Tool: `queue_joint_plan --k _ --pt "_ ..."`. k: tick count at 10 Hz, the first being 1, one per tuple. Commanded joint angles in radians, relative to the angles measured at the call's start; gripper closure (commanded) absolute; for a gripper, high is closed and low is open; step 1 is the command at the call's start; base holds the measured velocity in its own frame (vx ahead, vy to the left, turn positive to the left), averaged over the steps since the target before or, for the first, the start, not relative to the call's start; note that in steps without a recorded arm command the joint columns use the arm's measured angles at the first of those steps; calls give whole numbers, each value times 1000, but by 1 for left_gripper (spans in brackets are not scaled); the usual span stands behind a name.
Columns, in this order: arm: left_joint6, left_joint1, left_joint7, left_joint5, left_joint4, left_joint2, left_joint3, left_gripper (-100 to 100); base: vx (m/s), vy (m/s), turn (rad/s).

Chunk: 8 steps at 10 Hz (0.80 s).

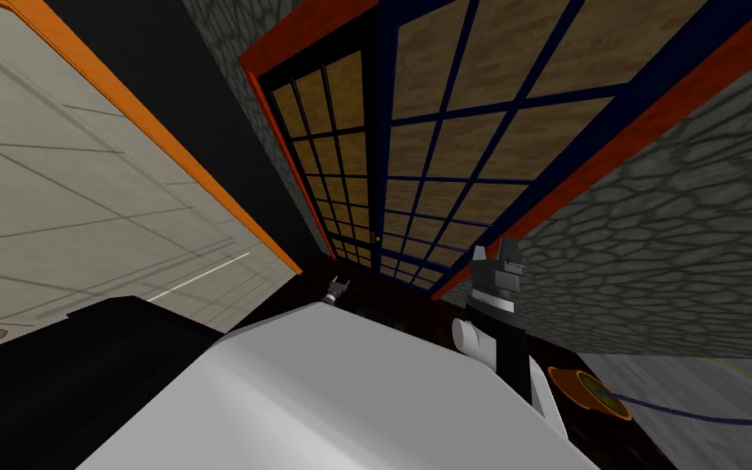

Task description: Pull the door open

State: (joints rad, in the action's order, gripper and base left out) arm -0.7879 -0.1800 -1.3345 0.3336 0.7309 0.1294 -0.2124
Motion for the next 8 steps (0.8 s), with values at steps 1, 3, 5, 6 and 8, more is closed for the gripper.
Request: queue_joint_plan --k 1,3,5,6,8 --pt "10 -13 3 0 -18 18 -9 -100 -174 -24 54" --pt "11 -21 -3 -1 -62 32 -26 -100 -176 -22 70" --pt "9 -22 -15 1 -121 39 -47 -100 -155 3 74" --pt "9 -21 -17 2 -132 39 -51 -100 -116 23 43" --pt "5 -10 -28 5 -168 33 -63 -100 -42 20 31"
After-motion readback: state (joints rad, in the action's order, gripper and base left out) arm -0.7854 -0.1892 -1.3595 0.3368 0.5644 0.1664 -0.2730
